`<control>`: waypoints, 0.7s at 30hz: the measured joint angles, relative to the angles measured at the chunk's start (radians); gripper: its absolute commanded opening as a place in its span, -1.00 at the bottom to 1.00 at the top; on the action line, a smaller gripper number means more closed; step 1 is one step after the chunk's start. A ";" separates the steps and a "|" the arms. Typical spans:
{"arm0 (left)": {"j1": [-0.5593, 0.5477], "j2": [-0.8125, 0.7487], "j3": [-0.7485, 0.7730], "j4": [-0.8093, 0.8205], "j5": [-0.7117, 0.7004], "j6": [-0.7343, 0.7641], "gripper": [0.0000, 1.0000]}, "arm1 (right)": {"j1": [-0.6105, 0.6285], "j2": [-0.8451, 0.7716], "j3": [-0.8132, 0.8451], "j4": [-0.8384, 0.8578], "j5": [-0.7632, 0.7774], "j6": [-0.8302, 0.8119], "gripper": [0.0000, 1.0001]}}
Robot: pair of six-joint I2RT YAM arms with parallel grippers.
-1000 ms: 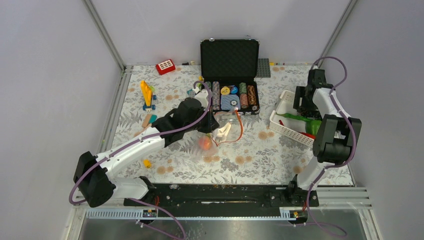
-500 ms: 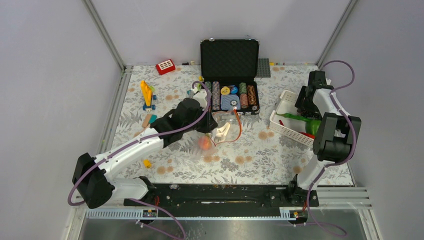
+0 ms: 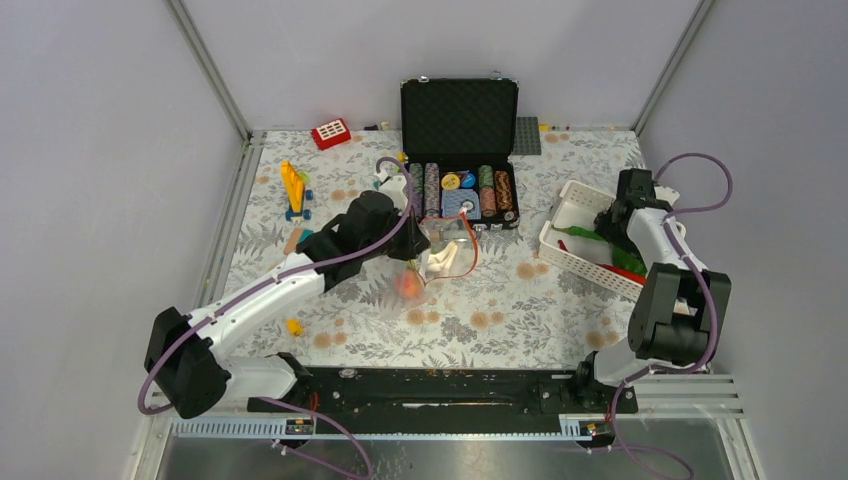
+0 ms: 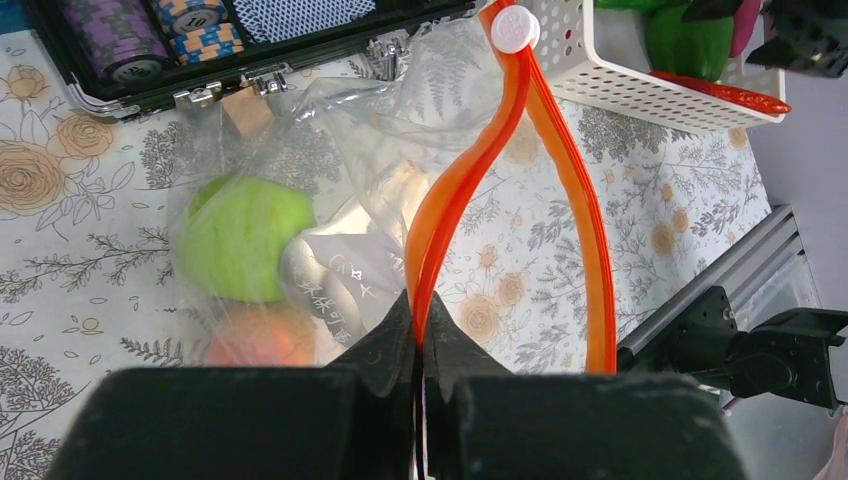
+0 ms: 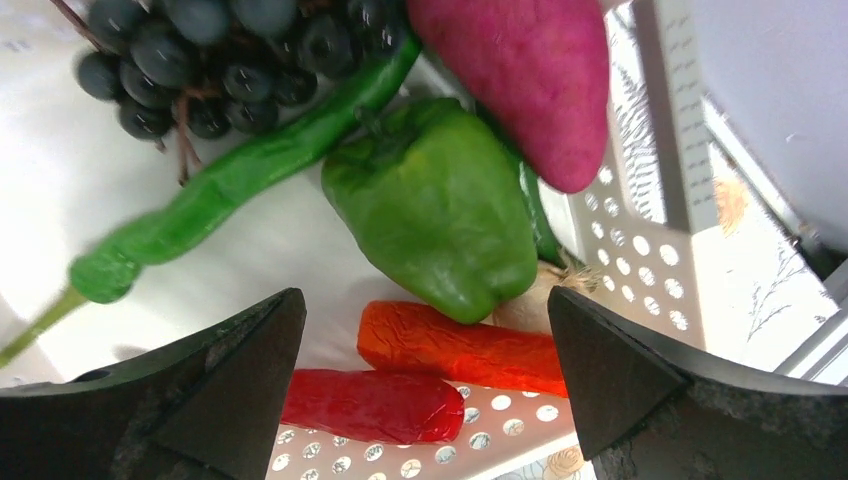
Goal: Place the food in the zip-top bag and seal the zipper
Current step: Pick up the fake vegetable from the bin.
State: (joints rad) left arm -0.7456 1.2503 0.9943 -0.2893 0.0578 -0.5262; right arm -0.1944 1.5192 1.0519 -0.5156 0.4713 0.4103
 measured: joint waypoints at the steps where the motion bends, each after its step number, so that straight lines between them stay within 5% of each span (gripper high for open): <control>1: 0.006 0.000 0.000 0.000 0.001 0.000 -1.00 | -0.001 0.010 -0.004 -0.012 -0.003 0.013 0.99; 7: 0.020 0.000 0.000 0.000 0.003 0.000 -1.00 | -0.005 0.111 -0.014 -0.026 -0.182 0.018 0.99; 16: 0.021 0.000 0.000 0.001 0.003 0.000 -1.00 | -0.001 0.105 -0.106 0.227 -0.649 0.011 0.99; 21: 0.023 0.000 0.000 0.002 0.003 0.000 -1.00 | 0.004 0.061 -0.168 0.335 -0.702 0.029 0.99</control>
State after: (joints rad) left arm -0.7231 1.2503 0.9943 -0.2871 0.0608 -0.5262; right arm -0.1905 1.5806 0.8841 -0.1802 -0.2310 0.4389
